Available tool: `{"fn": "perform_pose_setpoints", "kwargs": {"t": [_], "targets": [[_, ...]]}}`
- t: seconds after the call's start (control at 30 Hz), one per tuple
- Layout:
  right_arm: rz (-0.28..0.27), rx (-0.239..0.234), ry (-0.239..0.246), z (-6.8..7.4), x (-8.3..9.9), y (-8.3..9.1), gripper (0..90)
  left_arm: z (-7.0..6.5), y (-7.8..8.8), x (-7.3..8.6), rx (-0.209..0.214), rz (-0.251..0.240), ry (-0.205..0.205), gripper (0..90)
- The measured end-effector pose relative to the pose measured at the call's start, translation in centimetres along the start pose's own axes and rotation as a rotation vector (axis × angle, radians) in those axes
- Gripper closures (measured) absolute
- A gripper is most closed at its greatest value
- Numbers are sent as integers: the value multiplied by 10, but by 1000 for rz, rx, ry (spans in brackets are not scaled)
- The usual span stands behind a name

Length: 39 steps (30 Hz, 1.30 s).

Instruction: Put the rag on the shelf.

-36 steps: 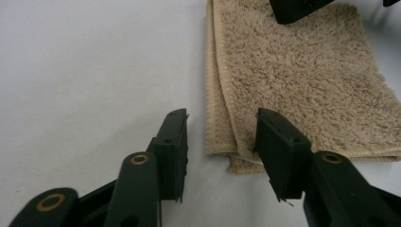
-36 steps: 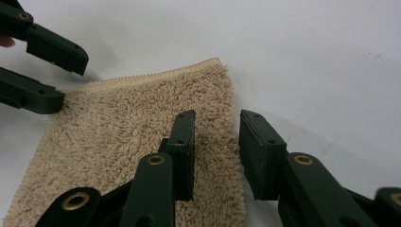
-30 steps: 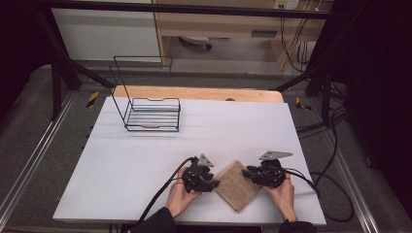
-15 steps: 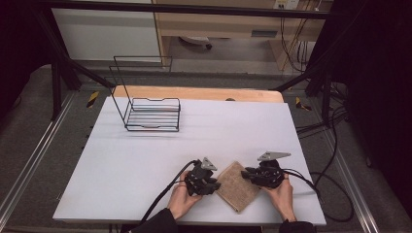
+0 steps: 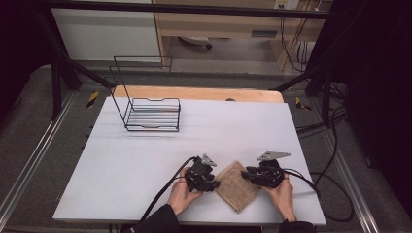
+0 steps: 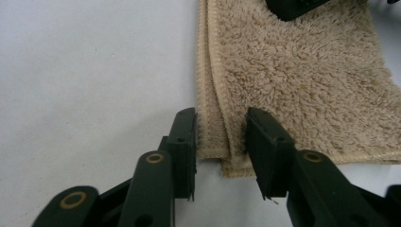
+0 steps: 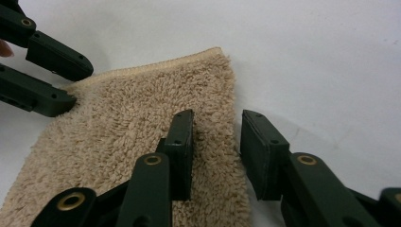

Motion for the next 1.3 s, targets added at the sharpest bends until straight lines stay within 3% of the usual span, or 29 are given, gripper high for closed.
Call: {"fn": "perform_pose_setpoints", "kwargs": {"t": [0.1,0.43,0.7,0.9,0.97,1.23,1.3], "targets": [[0,-15,-8,1,0,-1,697,-3,0,1,9,8,4,725],[6,-45,-44,5,-1,-1,835,-6,3,1,19,0,-23,845],[-12,-29,-4,8,-7,2,844,-12,14,3,36,-26,-52,858],[-39,-24,40,15,-19,-1,844,-12,24,6,5,-40,-67,857],[-40,-23,59,18,-25,-7,846,-9,27,9,-18,-37,-62,857],[-47,-36,124,29,-46,-26,848,1,40,19,-39,-54,-28,855],[-38,-36,143,31,-51,-32,848,5,44,23,-46,-66,-4,854]]}}
Point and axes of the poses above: each handheld gripper's, and its own axes: y roughly backward along the jaws, x roughly out of its underside, z roughly to its left, the point moved 6 cm from there along -y, roughly forward along the jaws, and after that the axes turned 14 degrees about y, right-handed, at the moved point
